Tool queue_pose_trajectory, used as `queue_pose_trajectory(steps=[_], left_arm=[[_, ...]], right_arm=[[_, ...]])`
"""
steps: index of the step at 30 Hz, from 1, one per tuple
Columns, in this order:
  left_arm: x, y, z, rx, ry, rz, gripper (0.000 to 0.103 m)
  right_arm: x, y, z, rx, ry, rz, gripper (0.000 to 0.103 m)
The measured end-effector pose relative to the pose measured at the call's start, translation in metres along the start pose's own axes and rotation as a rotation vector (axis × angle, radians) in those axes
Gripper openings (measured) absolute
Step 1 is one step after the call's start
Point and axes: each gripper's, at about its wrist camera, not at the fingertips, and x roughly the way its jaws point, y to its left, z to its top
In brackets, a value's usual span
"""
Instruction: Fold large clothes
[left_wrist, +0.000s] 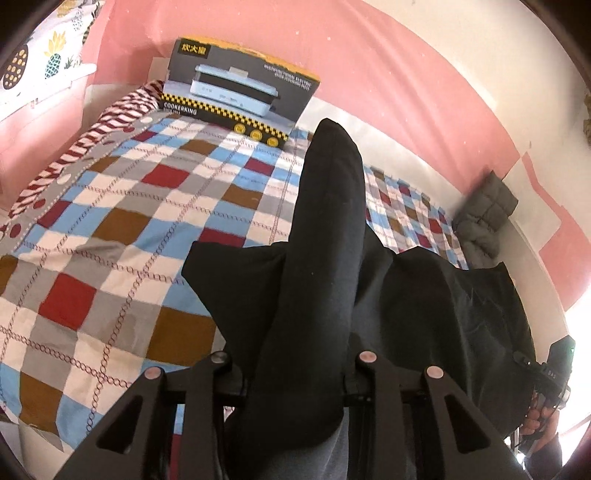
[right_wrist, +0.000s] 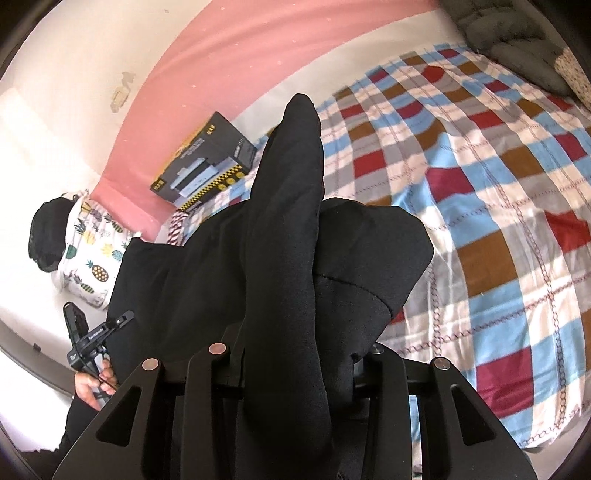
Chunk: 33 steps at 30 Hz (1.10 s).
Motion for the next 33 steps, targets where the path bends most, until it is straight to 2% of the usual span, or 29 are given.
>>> queue_pose_trajectory(steps=[8,15,26,33], left_arm=[[-0.016,0.006,0.04,0.014,-0.066,0.014,0.033],[-0.013,0.023,0.078,0.032,-0.091,0.046,0.033],[0.019,0.061,0.129,0.025,-0.093,0.093,0.033],[0.054,0.088,0.152,0.028,-0.079,0.113,0.033]], right_arm=[[0.016,0.028,0.023,-0.027,-0.019,0.038,0.036],[0.044,0.055,0.049,-0.051,-0.016,0.061,0.036],[0.105,0.089,0.08,-0.069,0.011,0.061,0.036],[0.148,0.092,0.092,-0.053,0.035,0.059,0.036]])
